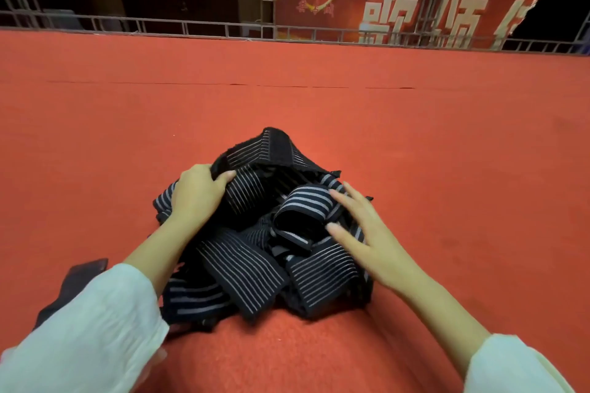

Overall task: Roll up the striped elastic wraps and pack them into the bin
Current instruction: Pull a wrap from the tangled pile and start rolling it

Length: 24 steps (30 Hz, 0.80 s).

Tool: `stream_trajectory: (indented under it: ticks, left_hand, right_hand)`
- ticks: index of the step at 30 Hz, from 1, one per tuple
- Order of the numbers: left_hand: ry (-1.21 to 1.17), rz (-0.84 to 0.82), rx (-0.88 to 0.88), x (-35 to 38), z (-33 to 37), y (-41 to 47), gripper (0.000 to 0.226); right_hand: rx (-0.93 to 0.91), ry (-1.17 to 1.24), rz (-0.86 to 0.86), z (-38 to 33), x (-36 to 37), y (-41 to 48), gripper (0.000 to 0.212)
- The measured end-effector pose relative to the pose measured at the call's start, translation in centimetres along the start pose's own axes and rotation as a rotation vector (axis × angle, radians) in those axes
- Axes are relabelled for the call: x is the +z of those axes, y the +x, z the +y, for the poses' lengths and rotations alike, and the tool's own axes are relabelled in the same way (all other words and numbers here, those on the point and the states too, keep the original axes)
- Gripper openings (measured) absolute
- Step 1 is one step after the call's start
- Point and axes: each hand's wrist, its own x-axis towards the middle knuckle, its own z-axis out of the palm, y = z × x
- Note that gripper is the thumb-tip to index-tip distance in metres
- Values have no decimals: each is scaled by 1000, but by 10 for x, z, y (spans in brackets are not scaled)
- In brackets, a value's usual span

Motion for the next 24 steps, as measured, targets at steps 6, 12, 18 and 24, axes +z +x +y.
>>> stream_trajectory:
  ticks: [6, 12, 18, 24]
  left_hand:
    - [-13, 18, -49, -7, -6, 13, 36]
    - [-11, -15, -66, -5, -9, 16, 44]
    - [-31, -60, -12, -3, -2, 8, 39]
    - [18, 113, 301, -16, 3, -5, 67]
  right_hand:
    - [-8, -326, -221, -2, 26, 32, 63]
    - [-35, -522, -284, 19, 27, 34, 24]
    - [159, -174, -193, 4, 30, 29, 83]
    - [120, -533, -234, 13, 37, 49, 54]
